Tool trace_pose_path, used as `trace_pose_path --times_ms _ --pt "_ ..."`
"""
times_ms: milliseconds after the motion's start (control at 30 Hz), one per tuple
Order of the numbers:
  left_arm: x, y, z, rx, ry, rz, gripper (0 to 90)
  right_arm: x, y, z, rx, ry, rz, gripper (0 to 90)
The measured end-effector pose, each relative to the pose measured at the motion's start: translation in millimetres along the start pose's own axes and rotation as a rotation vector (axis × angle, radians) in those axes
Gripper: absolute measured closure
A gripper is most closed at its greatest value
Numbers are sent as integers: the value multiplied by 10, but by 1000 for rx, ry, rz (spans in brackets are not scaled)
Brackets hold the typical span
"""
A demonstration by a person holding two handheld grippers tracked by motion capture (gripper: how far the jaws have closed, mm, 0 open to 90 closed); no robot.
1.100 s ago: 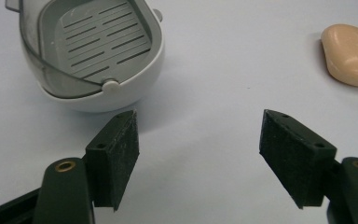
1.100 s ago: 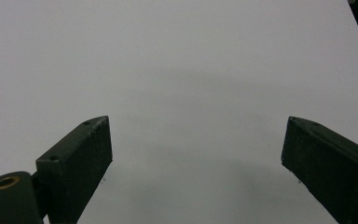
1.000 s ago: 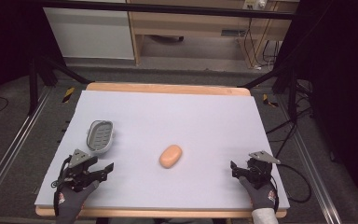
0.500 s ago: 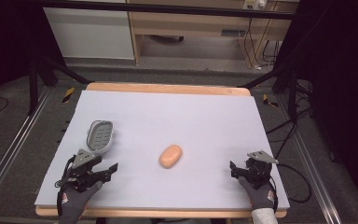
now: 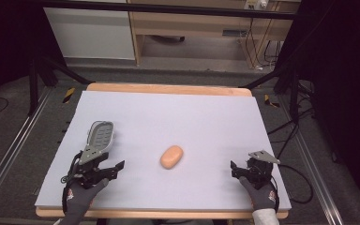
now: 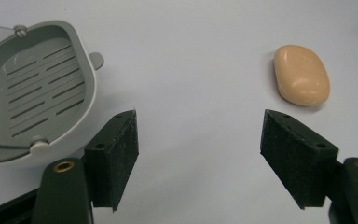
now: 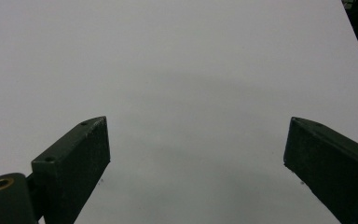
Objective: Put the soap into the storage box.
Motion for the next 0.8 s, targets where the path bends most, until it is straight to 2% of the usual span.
trace_pose_path --times_ms 167,267,800 --pt "49 -84 -44 4 11 -4 265 3 -6 4 5 3 2 72" --pt "127 -151 -125 3 27 -11 263 5 -9 6 0 2 3 72" --pt "463 -245 -451 43 89 16 275 18 2 39 -3 -13 11 72"
Point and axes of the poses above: each handheld gripper's, and its own axes: x roughly forward along the jaws, y roughly out of its underside, z roughly to its left, the point moved 6 cm from there along x, roughly forward along the jaws, and after that the axes turned 15 degrees about -z, right-handed, at the moved point
